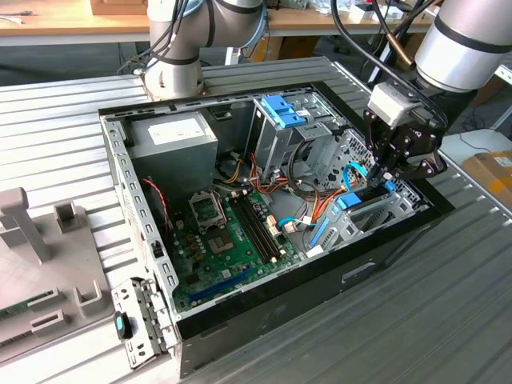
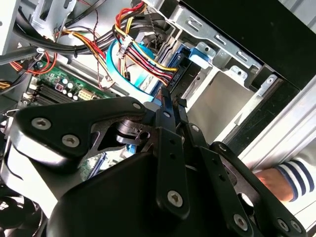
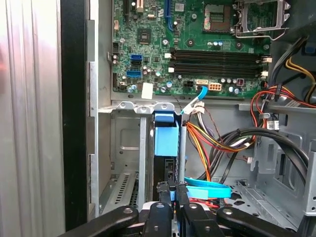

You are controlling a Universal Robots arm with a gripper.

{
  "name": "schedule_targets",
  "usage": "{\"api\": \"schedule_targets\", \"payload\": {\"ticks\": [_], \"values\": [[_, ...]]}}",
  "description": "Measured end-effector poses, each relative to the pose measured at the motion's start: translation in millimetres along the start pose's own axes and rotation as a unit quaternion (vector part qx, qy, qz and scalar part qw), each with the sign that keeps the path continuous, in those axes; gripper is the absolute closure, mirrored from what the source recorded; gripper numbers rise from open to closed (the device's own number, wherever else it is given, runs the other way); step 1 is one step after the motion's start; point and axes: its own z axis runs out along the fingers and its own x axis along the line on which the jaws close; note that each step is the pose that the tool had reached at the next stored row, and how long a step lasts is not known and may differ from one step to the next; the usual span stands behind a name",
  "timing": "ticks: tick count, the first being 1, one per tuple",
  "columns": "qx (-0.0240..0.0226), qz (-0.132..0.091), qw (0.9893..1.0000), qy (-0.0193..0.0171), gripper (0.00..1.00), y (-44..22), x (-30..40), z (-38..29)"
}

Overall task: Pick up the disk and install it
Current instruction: 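Insert the first disk wire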

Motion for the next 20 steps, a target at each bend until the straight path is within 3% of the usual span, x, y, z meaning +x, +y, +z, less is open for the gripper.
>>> {"api": "schedule_targets", "payload": {"ticks": [3,5,8,20], "values": [[0.0011,-0.003,1.0000,-0.0022,0.84,0.1,0.0,0.7],[0.0013,-0.003,1.0000,-0.0090,0.84,0.2,0.0,1.1],[0.0014,-0.003,1.0000,-0.0092,0.84,0.7,2.4,5.6],[0.0014,0.000,0.9999,-0.0116,0.84,-1.2,2.8,10.9]]}}
